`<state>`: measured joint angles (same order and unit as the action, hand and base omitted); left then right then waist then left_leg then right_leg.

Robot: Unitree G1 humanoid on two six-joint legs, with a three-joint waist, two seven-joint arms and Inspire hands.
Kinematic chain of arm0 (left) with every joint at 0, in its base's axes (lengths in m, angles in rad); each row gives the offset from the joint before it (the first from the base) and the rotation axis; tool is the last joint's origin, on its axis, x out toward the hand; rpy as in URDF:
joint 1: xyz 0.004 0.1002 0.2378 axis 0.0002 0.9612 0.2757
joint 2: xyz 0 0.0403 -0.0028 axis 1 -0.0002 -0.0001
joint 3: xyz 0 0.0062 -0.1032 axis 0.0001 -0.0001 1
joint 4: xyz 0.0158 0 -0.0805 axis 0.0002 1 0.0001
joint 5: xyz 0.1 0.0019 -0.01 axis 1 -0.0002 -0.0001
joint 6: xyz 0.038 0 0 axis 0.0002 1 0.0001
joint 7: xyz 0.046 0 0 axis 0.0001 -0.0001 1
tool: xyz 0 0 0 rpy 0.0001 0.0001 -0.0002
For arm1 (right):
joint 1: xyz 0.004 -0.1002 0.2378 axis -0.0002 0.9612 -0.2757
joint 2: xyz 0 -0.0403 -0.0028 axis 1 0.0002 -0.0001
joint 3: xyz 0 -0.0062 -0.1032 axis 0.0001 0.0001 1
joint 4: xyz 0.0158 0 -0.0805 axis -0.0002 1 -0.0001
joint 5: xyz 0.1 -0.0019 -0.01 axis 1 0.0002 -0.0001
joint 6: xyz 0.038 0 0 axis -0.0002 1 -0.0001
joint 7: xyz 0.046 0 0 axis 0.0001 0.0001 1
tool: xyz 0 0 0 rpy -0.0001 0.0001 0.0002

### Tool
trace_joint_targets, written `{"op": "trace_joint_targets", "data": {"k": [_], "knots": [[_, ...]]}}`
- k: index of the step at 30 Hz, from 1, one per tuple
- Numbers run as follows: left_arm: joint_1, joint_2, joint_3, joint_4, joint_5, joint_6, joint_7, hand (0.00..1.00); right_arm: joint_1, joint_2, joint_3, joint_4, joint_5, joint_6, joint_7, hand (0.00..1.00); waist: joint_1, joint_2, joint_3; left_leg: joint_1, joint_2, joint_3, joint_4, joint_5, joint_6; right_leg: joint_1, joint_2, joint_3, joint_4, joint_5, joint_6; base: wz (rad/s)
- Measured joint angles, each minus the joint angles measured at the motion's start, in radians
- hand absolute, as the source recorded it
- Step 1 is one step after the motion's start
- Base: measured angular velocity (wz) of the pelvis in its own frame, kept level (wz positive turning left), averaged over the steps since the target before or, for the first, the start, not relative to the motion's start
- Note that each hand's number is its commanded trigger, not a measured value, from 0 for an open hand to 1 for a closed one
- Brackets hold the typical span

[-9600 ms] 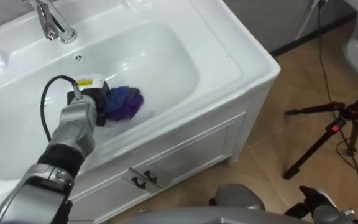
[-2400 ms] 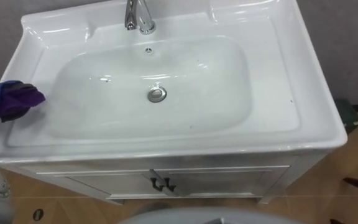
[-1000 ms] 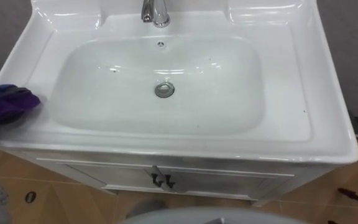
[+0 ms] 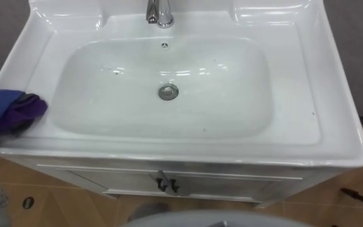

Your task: Wipe basin

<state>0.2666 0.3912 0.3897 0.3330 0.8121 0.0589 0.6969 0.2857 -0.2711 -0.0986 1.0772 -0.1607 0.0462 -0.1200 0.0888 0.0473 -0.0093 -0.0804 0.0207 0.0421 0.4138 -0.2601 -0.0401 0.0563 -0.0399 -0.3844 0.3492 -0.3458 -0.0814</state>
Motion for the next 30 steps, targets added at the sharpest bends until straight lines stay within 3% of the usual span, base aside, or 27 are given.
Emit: {"op": "trace_joint_targets", "data": {"k": [9, 15, 20, 26, 30], "knots": [[-0.023, -0.001, 0.000, -0.045, -0.231, -0.036, -0.008, 0.00, -0.020, 0.005, -0.001, 0.002, -0.011, 0.000, 0.012, 0.00, -0.002, 0.002, 0.0076, 0.002, -0.002, -0.003, -0.001, -0.001, 0.005, 0.018, 0.003, -0.003, -0.024, 0.008, 0.007, 0.02], [-0.023, -0.033, 0.000, -0.125, -0.387, -0.047, -0.071, 0.00, -0.033, 0.019, 0.001, 0.004, -0.004, 0.000, 0.012, 0.00, -0.006, -0.006, 0.0108, 0.005, -0.013, -0.013, -0.005, 0.003, 0.013, 0.034, -0.002, -0.029, -0.039, 0.012, 0.014, 0.15], [-0.021, -0.078, 0.000, -0.207, -0.612, -0.049, -0.149, 0.00, -0.056, 0.022, 0.017, 0.008, 0.000, 0.008, 0.008, 0.00, 0.003, -0.013, 0.0105, -0.003, -0.016, -0.011, -0.006, 0.004, 0.014, 0.030, -0.004, -0.029, -0.040, 0.010, 0.016, 0.06], [-0.021, -0.100, 0.000, -0.237, -0.783, -0.049, -0.210, 0.00, -0.069, 0.031, 0.033, 0.009, -0.001, 0.021, -0.008, 0.00, 0.003, -0.014, 0.0099, -0.006, -0.015, -0.002, -0.001, 0.003, 0.017, 0.030, -0.004, -0.029, -0.042, 0.011, 0.017, 0.01], [-0.021, -0.102, 0.000, -0.241, -0.825, -0.053, -0.231, 0.00, -0.067, 0.032, 0.035, 0.009, -0.001, 0.021, -0.010, 0.00, 0.003, -0.014, 0.0103, -0.005, -0.015, -0.002, -0.002, 0.003, 0.017, 0.030, -0.004, -0.028, -0.041, 0.011, 0.017, 0.00]]}}
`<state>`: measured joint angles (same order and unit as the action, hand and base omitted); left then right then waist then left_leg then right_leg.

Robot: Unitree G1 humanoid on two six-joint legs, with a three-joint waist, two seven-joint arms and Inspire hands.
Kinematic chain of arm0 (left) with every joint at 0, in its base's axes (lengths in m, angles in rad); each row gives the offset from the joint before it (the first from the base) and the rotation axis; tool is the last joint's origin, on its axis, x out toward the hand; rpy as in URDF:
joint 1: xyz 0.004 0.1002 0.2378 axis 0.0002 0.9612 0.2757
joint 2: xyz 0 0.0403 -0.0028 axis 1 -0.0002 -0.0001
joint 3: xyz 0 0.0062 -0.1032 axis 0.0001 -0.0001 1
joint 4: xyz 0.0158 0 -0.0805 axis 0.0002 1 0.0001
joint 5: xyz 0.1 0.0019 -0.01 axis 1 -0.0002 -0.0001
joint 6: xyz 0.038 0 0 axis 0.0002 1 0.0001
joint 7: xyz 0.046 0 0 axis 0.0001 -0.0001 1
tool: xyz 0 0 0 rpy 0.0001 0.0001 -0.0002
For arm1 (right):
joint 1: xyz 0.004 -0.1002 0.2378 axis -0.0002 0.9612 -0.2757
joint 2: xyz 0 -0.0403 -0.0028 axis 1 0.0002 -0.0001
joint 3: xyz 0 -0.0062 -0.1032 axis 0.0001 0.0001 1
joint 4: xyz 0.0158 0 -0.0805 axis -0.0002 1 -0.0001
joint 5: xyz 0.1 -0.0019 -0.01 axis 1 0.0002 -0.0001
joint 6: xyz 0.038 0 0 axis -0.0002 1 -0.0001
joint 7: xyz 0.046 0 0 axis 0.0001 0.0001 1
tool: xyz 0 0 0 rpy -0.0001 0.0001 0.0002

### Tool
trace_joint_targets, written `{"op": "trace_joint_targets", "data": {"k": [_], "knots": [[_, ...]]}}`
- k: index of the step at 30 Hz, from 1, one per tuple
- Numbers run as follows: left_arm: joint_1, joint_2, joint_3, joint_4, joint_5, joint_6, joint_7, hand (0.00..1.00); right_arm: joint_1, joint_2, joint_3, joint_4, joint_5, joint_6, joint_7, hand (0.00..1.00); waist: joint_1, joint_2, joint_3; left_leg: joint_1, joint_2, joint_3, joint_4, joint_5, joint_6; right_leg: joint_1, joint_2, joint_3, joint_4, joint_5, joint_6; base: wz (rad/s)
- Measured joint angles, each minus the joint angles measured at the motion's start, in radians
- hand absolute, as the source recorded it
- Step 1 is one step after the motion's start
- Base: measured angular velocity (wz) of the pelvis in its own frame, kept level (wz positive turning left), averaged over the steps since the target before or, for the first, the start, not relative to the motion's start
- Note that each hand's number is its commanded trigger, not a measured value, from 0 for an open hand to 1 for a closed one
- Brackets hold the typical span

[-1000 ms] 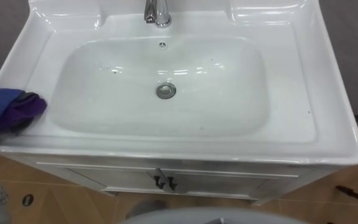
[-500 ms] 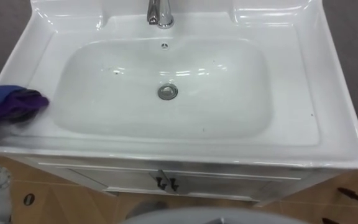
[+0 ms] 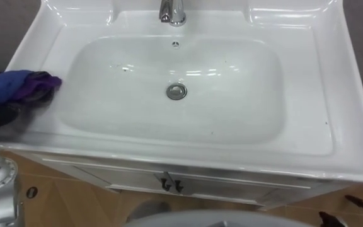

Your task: Wipe basin

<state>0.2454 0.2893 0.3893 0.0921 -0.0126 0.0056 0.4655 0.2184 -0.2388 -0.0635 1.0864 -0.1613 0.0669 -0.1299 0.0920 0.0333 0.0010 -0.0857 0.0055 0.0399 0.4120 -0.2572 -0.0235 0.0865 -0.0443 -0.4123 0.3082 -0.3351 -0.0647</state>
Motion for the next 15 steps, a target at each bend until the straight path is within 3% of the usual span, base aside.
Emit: {"op": "trace_joint_targets", "data": {"k": [5, 15], "knots": [[-0.001, -0.004, 0.000, -0.028, -0.093, -0.001, -0.069, 0.00, -0.001, 0.000, 0.000, -0.002, -0.001, -0.001, 0.000, 0.00, 0.007, 0.007, 0.0019, 0.004, 0.001, 0.003, 0.000, 0.000, 0.000, 0.002, 0.000, 0.005, 0.000, 0.001, 0.001, -0.02], [-0.001, -0.004, 0.000, -0.037, -0.113, -0.001, -0.144, 0.00, 0.000, 0.000, 0.000, -0.001, -0.001, -0.002, -0.002, 0.00, 0.007, 0.011, 0.0006, 0.001, 0.001, 0.003, 0.001, 0.000, 0.001, 0.000, 0.000, 0.005, -0.001, 0.002, 0.002, 0.00]]}}
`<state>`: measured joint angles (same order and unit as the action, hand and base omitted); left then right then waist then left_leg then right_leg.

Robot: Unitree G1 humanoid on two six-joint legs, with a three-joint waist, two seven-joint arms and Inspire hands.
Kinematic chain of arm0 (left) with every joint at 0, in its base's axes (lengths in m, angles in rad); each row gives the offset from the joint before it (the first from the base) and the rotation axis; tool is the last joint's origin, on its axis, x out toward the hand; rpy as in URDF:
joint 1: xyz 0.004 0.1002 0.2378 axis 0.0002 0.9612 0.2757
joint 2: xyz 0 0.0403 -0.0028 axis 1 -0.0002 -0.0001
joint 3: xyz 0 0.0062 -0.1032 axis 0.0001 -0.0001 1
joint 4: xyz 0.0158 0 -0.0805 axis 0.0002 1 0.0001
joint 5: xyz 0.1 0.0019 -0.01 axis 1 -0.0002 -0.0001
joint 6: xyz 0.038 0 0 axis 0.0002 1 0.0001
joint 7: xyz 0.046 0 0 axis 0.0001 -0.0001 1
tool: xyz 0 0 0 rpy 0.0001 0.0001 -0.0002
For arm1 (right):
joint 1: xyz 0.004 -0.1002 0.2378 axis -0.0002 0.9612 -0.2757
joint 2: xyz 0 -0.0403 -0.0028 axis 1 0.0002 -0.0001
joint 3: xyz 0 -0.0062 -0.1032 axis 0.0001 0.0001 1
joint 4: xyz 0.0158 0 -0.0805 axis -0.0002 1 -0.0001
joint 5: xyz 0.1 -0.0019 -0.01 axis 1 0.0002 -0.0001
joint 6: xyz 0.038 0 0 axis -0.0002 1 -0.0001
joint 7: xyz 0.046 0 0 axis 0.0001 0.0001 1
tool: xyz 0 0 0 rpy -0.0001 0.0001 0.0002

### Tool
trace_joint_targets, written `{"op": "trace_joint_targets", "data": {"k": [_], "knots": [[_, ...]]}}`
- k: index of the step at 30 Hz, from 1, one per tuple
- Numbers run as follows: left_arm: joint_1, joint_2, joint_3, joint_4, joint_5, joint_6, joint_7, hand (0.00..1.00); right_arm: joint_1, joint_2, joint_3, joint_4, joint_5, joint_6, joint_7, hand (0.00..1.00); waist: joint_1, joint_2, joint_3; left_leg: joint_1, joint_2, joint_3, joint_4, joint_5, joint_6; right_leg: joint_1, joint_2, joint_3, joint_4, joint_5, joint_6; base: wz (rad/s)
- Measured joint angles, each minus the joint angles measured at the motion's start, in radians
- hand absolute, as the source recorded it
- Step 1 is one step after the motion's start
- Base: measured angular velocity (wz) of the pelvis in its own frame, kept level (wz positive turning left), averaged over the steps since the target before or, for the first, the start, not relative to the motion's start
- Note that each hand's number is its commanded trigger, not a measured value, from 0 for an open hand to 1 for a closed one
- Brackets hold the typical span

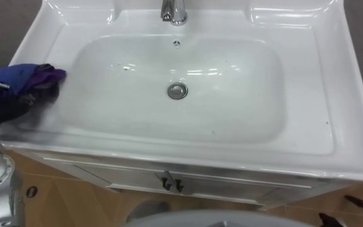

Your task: Wipe basin

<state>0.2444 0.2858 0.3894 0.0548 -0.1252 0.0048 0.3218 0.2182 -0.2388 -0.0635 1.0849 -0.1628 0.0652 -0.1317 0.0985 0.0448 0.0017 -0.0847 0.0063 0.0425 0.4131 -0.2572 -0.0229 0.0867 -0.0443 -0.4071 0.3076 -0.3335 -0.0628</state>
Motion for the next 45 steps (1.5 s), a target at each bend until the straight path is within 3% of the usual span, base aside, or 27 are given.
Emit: {"op": "trace_joint_targets", "data": {"k": [12, 21, 25, 31, 42, 45], "knots": [[-0.001, 0.000, 0.001, 0.000, -0.238, 0.000, -0.070, 0.00, -0.009, 0.001, -0.001, -0.002, -0.003, 0.001, -0.013, 0.00, 0.017, -0.008, 0.0023, 0.009, -0.002, -0.001, -0.004, 0.000, 0.000, 0.000, 0.000, 0.020, 0.001, 0.000, 0.000, -0.04], [-0.001, 0.000, 0.006, -0.004, -0.261, 0.000, -0.068, 0.00, -0.009, 0.001, -0.001, -0.009, -0.004, 0.002, -0.023, 0.00, 0.018, -0.011, -0.0014, 0.009, -0.002, -0.002, -0.004, 0.000, 0.000, 0.001, 0.000, 0.020, 0.001, 0.000, 0.001, 0.00], [-0.008, 0.000, 0.040, -0.024, -0.266, 0.000, -0.058, 0.00, -0.005, 0.002, 0.000, 0.000, 0.001, 0.001, -0.027, 0.00, 0.019, -0.015, -0.0011, 0.007, -0.002, -0.002, -0.004, 0.000, 0.000, 0.000, 0.000, 0.020, -0.001, 0.000, 0.001, 0.00], [-0.019, 0.000, 0.065, -0.140, -0.265, 0.000, 0.019, 0.00, -0.011, 0.006, 0.003, 0.015, 0.041, 0.021, -0.038, 0.00, 0.021, -0.015, -0.0011, 0.008, -0.003, -0.003, -0.004, 0.000, 0.000, 0.002, 0.000, 0.017, 0.000, 0.001, 0.001, 0.01], [-0.030, 0.000, 0.080, -0.273, -0.263, 0.000, 0.068, 0.00, -0.008, 0.007, 0.001, 0.010, 0.040, 0.026, -0.041, 0.00, 0.020, -0.002, 0.0025, 0.017, -0.002, 0.002, -0.004, 0.000, 0.000, 0.009, 0.000, 0.023, 0.001, 0.001, 0.001, 0.00], [-0.030, 0.000, 0.080, -0.273, -0.261, 0.000, 0.072, 0.00, -0.008, 0.007, 0.001, 0.011, 0.040, 0.025, -0.042, 0.00, 0.020, 0.007, 0.0082, 0.026, -0.002, 0.003, -0.005, 0.000, 0.000, 0.019, 0.000, 0.023, -0.002, 0.001, 0.001, 0.00]]}}
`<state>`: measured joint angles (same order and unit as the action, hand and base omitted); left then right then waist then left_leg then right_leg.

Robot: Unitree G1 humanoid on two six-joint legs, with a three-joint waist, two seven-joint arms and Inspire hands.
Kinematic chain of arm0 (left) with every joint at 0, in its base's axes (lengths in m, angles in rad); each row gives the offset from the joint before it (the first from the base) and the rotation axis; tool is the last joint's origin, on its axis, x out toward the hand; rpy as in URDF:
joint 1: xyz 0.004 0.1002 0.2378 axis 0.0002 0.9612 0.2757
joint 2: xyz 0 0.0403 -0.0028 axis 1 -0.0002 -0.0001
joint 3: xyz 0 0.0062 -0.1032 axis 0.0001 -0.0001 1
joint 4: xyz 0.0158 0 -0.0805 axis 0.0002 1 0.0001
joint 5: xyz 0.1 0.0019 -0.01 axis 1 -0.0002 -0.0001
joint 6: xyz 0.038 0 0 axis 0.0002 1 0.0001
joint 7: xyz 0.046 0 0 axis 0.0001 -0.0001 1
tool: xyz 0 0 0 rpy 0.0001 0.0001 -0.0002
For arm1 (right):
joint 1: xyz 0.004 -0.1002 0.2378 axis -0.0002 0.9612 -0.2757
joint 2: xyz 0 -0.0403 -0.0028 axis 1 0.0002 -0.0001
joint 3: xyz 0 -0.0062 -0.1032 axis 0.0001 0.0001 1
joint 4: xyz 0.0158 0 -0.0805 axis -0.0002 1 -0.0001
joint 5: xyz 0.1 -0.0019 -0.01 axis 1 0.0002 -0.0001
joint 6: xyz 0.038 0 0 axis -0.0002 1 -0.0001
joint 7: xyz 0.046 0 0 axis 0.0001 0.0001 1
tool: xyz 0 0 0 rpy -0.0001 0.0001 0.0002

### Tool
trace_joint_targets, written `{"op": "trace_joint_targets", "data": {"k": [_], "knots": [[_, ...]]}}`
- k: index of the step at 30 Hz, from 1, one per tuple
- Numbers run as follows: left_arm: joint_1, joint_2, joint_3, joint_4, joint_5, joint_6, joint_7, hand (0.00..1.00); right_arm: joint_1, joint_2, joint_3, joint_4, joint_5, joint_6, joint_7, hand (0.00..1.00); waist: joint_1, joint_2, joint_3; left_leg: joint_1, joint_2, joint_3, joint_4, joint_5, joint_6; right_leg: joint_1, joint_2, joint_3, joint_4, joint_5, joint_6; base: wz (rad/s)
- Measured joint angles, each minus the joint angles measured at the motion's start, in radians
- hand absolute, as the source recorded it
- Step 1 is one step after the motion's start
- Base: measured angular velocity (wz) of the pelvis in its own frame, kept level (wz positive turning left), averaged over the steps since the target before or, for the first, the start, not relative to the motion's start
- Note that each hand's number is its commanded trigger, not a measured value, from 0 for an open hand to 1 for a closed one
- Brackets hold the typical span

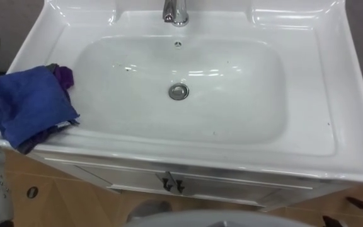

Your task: Wipe basin

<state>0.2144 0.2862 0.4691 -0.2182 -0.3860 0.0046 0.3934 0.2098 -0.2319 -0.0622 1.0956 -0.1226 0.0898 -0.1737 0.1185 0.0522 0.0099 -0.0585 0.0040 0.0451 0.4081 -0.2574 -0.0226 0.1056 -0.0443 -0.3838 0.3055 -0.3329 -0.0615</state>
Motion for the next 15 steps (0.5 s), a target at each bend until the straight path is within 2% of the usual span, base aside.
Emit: {"op": "trace_joint_targets", "data": {"k": [10, 15], "knots": [[0.000, 0.000, 0.016, 0.000, 0.030, -0.001, 0.063, 0.00, -0.003, 0.000, 0.001, 0.000, 0.008, -0.007, 0.003, 0.00, 0.003, 0.008, -0.0012, 0.002, -0.001, -0.006, -0.006, 0.000, 0.000, 0.001, 0.000, -0.004, 0.001, 0.000, 0.000, 0.00], [0.002, 0.000, 0.039, 0.002, 0.048, -0.006, 0.077, 0.00, -0.002, 0.000, 0.000, -0.005, 0.009, -0.006, 0.003, 0.00, 0.025, 0.006, -0.0007, -0.006, -0.006, -0.016, -0.012, 0.002, 0.003, -0.001, -0.003, -0.017, -0.001, 0.000, 0.001, 0.07]]}}
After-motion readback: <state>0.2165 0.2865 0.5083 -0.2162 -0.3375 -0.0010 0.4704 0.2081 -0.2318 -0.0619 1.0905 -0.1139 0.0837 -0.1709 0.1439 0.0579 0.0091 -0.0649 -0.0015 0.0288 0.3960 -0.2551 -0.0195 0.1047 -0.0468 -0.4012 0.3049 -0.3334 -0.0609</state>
